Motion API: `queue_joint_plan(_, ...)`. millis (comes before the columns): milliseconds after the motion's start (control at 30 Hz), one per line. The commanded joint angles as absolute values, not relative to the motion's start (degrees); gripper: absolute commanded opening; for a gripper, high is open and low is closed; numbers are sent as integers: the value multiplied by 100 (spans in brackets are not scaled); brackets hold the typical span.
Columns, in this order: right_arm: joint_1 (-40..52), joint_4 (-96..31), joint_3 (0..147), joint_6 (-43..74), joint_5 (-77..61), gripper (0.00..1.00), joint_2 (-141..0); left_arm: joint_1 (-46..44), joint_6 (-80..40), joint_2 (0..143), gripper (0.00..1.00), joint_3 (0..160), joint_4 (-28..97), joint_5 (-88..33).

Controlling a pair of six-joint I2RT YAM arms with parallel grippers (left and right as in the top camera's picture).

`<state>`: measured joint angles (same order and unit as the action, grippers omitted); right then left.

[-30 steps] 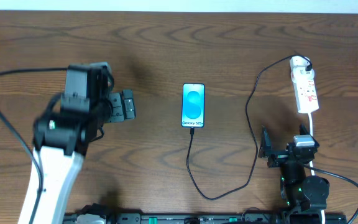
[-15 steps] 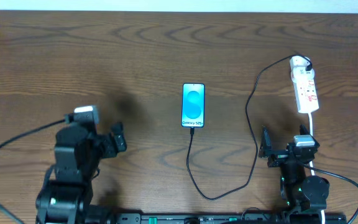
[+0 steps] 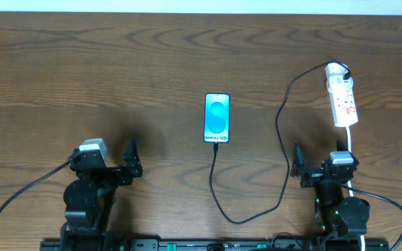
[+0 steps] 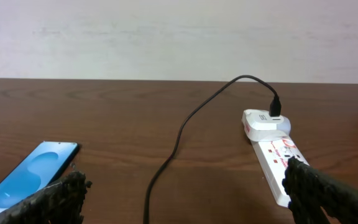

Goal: Plug charger to phone and switch on socket

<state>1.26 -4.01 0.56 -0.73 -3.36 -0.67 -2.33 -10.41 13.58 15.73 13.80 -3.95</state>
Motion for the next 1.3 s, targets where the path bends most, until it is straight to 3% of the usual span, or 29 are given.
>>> queue_joint_plan(0,154,-410,32,-156,-318,99,-30,-102,-952,1041,98,1260,1181,-405)
queue_joint_plan(700,154,-410,32,-156,-318,99,-30,-93,-969,5,98,360,202,-401)
queue_joint_plan(1267,154,-408,32,-156,-318,99,-30,-93,-698,5,98,21,-504,-423)
